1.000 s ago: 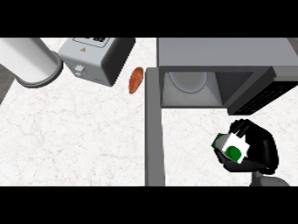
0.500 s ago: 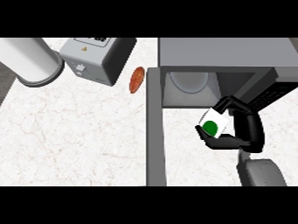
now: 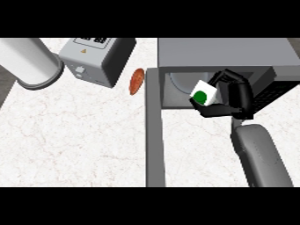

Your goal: Pick up the milk, place it into the microwave and close the microwave

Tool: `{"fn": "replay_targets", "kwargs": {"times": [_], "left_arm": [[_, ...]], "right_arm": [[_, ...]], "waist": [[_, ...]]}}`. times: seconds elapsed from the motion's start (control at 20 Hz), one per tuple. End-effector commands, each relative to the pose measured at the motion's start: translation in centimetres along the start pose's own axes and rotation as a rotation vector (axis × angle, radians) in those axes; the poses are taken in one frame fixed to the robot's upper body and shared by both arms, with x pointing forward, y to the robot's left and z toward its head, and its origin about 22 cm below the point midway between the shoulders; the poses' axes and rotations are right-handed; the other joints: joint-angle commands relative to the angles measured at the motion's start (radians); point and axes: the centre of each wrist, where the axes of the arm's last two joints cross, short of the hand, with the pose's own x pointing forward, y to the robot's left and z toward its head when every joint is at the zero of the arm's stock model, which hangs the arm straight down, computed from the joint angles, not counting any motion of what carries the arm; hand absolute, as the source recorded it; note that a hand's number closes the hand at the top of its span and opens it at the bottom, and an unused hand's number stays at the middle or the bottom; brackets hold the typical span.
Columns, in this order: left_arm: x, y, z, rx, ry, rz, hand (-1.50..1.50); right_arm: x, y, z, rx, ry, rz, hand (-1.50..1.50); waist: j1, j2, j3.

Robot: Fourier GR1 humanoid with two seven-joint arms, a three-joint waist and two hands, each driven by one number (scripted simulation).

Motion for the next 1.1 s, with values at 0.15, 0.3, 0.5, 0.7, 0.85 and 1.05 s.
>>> {"fn": "replay_targets", "kwargs": {"times": [0.15,0.3,0.5,0.7,0.85,1.05], "left_arm": [[-0.6,0.4,-0.5,-0.025,0.002,0.009,-1.50],[-0.7,0.1,-1.4,-0.050,-0.011,0.028,-1.50],[-0.8,-0.5,-2.5,-0.064,-0.026,0.022,-1.50],[-1.0,-1.0,-2.3,-0.112,-0.003,0.048,-1.50],[-0.5,-0.8,-3.0,-0.133,-0.019,0.030,-1.50],[-1.0,-1.5,-3.6,-0.145,-0.024,0.052,-1.50]], "right_arm": [[0.3,-0.1,-5.4,0.042,0.052,0.020,1.50],[0.4,1.3,-6.0,0.044,0.035,0.059,1.50],[0.0,1.0,-6.3,0.000,-0.005,0.103,1.50],[0.0,0.6,-6.3,-0.029,-0.040,0.182,1.50],[-0.9,-0.7,-5.4,-0.049,-0.053,0.251,1.50],[-0.8,-0.5,-5.1,-0.101,-0.071,0.255,1.50]], "waist": [[0.040,0.020,-0.005],[0.061,0.027,-0.005],[0.071,0.035,-0.004],[0.106,0.041,-0.005],[0.119,0.046,-0.005],[0.145,0.055,-0.006]]}}
